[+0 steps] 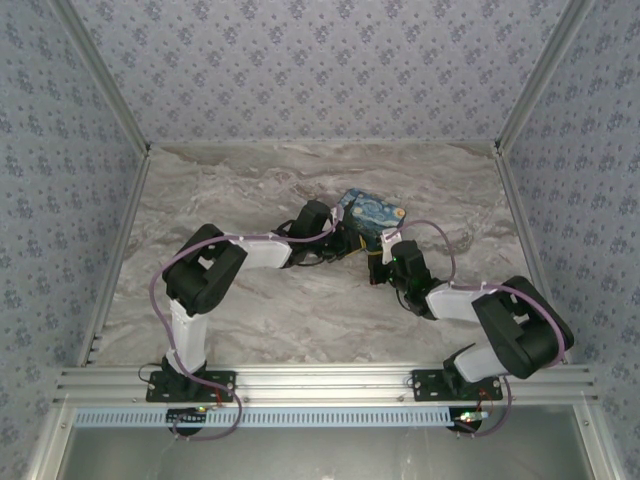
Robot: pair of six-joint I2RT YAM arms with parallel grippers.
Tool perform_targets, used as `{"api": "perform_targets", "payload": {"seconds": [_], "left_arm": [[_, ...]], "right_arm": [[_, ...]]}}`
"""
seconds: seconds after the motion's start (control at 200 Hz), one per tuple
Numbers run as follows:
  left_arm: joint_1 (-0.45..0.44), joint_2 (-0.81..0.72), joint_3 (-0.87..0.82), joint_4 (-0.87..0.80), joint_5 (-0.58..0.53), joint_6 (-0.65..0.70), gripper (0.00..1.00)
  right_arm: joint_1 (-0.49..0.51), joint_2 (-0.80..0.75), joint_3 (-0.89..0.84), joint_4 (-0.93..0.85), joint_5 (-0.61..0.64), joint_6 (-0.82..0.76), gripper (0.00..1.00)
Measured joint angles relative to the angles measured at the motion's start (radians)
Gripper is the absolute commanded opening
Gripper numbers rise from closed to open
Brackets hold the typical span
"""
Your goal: Unlock a padlock with a key
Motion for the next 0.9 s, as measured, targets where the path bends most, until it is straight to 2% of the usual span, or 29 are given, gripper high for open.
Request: {"api": "perform_targets", "payload": {"seconds": [0.899], "left_arm": [[0.004, -0.001, -0.005, 0.084, -0.012, -0.064, 0.17]], "right_arm": [[-0.054, 0.034, 0.047, 0.051, -0.087, 0.053, 0.00]]}}
